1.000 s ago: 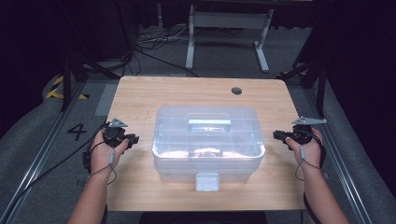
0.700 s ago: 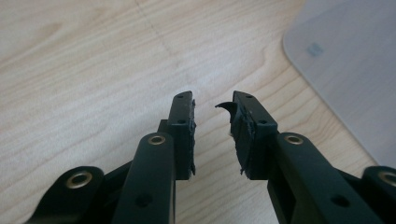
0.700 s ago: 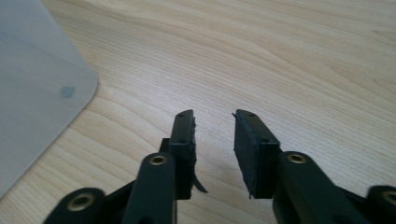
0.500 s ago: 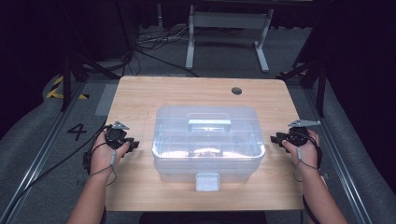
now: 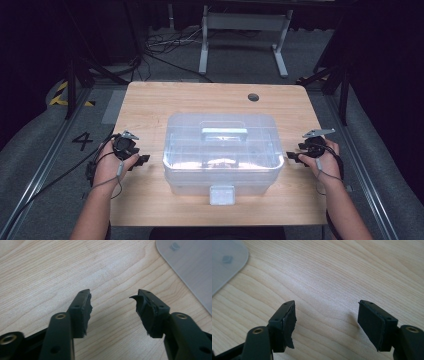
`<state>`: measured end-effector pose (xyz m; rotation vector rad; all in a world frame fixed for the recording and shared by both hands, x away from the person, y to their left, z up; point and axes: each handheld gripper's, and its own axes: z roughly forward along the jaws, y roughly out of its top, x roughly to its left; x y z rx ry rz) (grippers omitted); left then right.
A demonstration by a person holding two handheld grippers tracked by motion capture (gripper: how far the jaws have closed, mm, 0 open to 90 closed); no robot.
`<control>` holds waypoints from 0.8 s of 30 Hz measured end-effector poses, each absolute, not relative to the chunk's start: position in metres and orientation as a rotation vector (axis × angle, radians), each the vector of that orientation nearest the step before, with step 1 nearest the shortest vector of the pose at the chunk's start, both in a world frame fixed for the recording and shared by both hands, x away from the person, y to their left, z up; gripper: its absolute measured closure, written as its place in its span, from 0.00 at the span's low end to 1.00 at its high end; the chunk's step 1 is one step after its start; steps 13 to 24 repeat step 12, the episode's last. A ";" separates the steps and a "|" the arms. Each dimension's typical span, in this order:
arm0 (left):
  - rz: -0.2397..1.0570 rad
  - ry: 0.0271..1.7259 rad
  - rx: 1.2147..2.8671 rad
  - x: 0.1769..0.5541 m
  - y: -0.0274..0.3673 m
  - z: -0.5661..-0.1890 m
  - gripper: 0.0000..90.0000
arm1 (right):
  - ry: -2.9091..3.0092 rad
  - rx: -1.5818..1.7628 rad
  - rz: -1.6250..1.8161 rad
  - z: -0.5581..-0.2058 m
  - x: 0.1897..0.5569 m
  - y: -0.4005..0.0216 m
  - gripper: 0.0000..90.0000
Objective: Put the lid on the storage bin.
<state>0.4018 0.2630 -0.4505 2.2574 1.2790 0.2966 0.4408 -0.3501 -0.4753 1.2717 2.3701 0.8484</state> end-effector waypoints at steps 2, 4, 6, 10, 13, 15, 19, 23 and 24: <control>0.284 1.282 2.256 0.402 0.263 -0.450 0.45 | 2.378 1.254 0.826 -0.475 0.441 -0.349 0.32; 0.270 1.275 2.264 0.401 0.262 -0.450 0.41 | 2.384 1.245 0.816 -0.475 0.440 -0.349 0.31; 0.265 1.274 2.263 0.401 0.261 -0.448 0.38 | 2.378 1.293 0.816 -0.472 0.439 -0.349 0.29; 0.257 1.274 2.278 0.400 0.259 -0.447 0.36 | 2.386 1.277 0.825 -0.470 0.439 -0.349 0.28; 0.255 1.279 2.270 0.400 0.259 -0.447 0.36 | 2.390 1.262 0.826 -0.469 0.439 -0.348 0.28; 0.255 1.279 2.270 0.400 0.259 -0.447 0.36 | 2.390 1.262 0.826 -0.469 0.439 -0.348 0.28; 0.255 1.279 2.270 0.400 0.259 -0.447 0.36 | 2.390 1.262 0.826 -0.469 0.439 -0.348 0.28; 0.255 1.279 2.270 0.400 0.259 -0.447 0.36 | 2.390 1.262 0.826 -0.469 0.439 -0.348 0.28; 0.255 1.279 2.270 0.400 0.259 -0.447 0.36 | 2.390 1.262 0.826 -0.469 0.439 -0.348 0.28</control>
